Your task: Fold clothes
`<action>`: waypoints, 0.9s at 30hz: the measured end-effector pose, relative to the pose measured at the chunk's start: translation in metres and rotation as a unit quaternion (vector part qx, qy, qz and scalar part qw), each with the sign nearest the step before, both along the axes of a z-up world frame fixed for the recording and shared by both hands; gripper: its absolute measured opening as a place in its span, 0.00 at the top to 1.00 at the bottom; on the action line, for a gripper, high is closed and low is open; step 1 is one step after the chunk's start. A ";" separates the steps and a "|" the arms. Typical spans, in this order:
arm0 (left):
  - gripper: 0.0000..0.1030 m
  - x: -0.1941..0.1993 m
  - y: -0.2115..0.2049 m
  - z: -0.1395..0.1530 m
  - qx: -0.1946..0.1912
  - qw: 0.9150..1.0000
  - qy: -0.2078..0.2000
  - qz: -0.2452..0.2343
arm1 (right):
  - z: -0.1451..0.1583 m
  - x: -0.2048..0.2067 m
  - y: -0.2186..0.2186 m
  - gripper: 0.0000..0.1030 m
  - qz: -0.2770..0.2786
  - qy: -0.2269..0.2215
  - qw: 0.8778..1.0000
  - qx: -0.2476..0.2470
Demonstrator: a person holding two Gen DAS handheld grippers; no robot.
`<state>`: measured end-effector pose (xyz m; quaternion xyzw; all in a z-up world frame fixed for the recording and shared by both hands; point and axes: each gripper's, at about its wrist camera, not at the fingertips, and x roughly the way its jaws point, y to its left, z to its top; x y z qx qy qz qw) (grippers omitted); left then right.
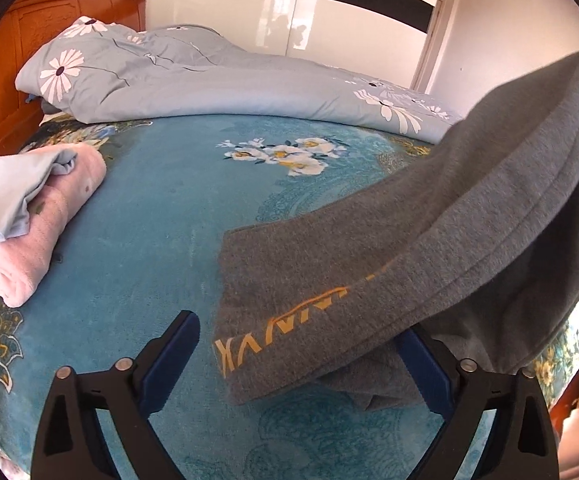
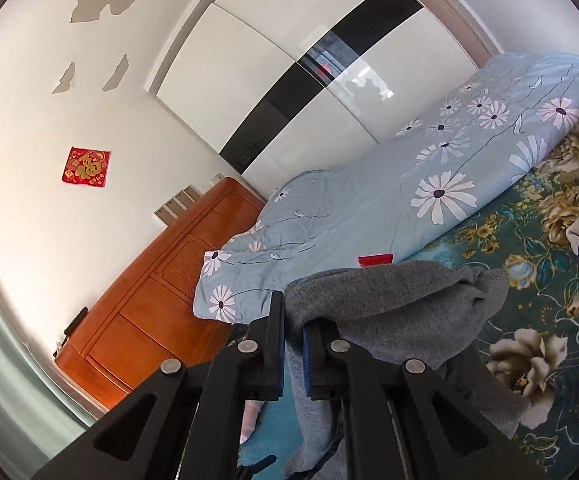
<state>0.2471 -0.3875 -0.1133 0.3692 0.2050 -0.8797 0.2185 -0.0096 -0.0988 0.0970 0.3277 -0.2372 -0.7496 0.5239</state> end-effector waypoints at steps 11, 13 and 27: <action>0.89 0.003 -0.014 -0.014 0.052 0.999 -0.004 0.009 | 0.001 -0.005 0.021 0.93 -0.007 -0.002 1.000 0.005; 0.92 0.003 -0.013 -0.015 0.056 0.998 -0.002 0.009 | 0.000 -0.006 0.023 0.93 -0.008 -0.002 1.000 0.008; 0.94 -0.061 -0.133 0.085 -0.034 0.998 0.024 0.039 | 0.023 -0.078 -0.043 0.93 -0.011 -0.016 1.000 0.021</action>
